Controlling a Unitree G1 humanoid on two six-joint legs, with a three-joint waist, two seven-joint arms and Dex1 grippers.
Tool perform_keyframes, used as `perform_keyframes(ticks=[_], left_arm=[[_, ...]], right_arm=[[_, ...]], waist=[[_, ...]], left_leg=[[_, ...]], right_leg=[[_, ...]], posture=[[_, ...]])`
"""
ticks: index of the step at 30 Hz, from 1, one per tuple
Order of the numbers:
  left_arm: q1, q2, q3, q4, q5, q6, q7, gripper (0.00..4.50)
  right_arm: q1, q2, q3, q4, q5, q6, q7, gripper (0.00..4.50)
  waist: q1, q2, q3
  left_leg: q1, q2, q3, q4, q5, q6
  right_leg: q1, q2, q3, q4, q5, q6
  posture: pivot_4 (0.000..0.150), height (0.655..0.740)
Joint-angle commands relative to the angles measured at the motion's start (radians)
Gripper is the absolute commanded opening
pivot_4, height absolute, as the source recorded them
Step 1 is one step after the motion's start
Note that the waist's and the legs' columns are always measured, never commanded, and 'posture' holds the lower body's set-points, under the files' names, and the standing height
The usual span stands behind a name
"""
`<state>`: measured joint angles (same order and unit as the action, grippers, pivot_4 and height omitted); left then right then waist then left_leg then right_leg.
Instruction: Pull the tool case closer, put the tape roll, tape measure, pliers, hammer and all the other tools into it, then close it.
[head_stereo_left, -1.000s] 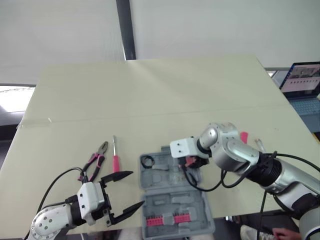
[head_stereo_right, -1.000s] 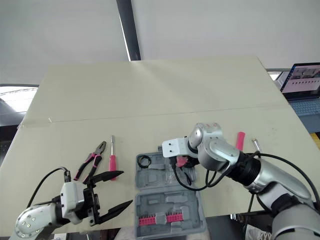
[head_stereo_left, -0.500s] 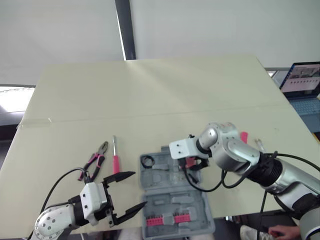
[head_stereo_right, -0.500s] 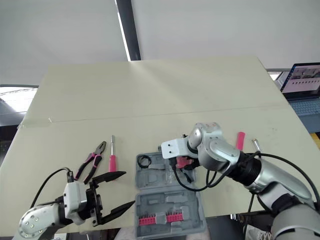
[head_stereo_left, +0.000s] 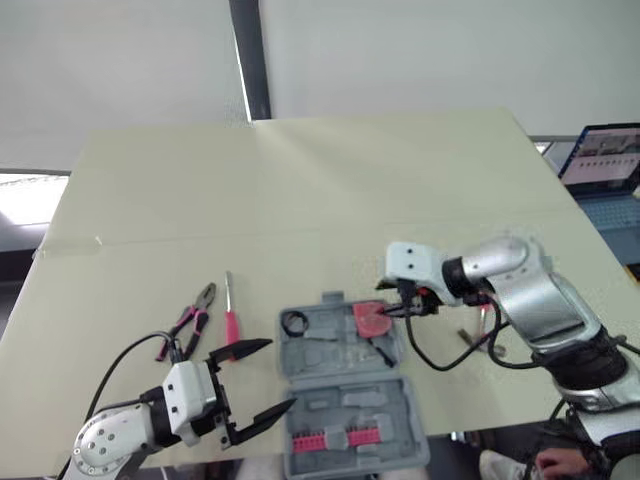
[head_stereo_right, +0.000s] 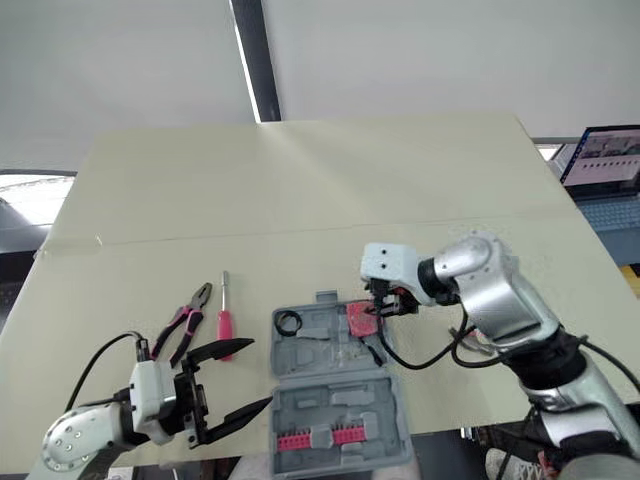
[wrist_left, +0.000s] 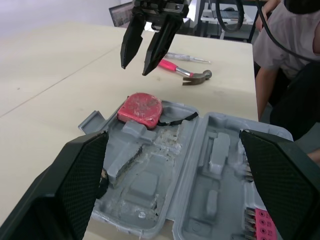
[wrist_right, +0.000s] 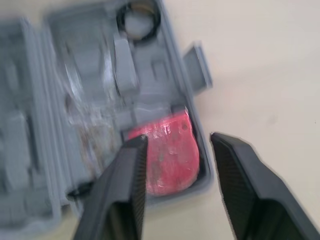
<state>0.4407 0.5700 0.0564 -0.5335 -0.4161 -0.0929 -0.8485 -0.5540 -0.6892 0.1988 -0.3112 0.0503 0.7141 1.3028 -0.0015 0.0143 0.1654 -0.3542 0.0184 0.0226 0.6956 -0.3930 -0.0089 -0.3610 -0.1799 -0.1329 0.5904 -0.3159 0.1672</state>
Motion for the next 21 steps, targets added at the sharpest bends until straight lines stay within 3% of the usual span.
perform_keyframes(ticks=[1, 9, 12, 21], left_arm=[[-0.007, 0.004, 0.006, 0.000, 0.002, -0.016, -0.009, 4.50], [-0.004, 0.008, 0.011, -0.010, 0.005, -0.012, -0.010, 4.50], [0.005, 0.011, 0.020, -0.014, 0.003, -0.013, -0.011, 4.50], [0.019, 0.014, 0.031, -0.011, 0.000, -0.020, -0.015, 4.50]], right_arm=[[0.072, 0.004, -0.109, 0.003, 0.109, -0.115, -0.014, 1.91], [0.162, 0.024, -0.104, 0.144, 0.154, -0.305, -0.048, 1.91], [0.170, 0.026, -0.091, 0.166, 0.151, -0.334, -0.067, 1.04], [0.195, 0.022, -0.051, 0.203, 0.133, -0.404, -0.084, 1.04]], waist=[[0.000, 0.000, 0.000], [0.000, 0.000, 0.000], [0.000, 0.000, 0.000], [0.001, 0.000, 0.000]], left_leg=[[0.000, 0.000, 0.000, 0.000, 0.000, 0.000], [0.001, 0.000, 0.000, 0.001, 0.000, 0.000], [0.001, 0.000, 0.000, 0.001, 0.000, 0.000], [0.001, 0.000, 0.000, 0.001, 0.000, 0.000]], right_leg=[[0.000, 0.000, 0.000, 0.000, 0.000, 0.000], [0.001, 0.000, 0.000, 0.000, 0.000, 0.000], [0.001, 0.000, 0.000, 0.000, 0.000, 0.000], [0.001, 0.000, 0.000, 0.000, 0.000, 0.000]], posture=[[0.150, 0.7373], [0.150, 0.7373], [0.150, 0.7373], [0.150, 0.7373]])
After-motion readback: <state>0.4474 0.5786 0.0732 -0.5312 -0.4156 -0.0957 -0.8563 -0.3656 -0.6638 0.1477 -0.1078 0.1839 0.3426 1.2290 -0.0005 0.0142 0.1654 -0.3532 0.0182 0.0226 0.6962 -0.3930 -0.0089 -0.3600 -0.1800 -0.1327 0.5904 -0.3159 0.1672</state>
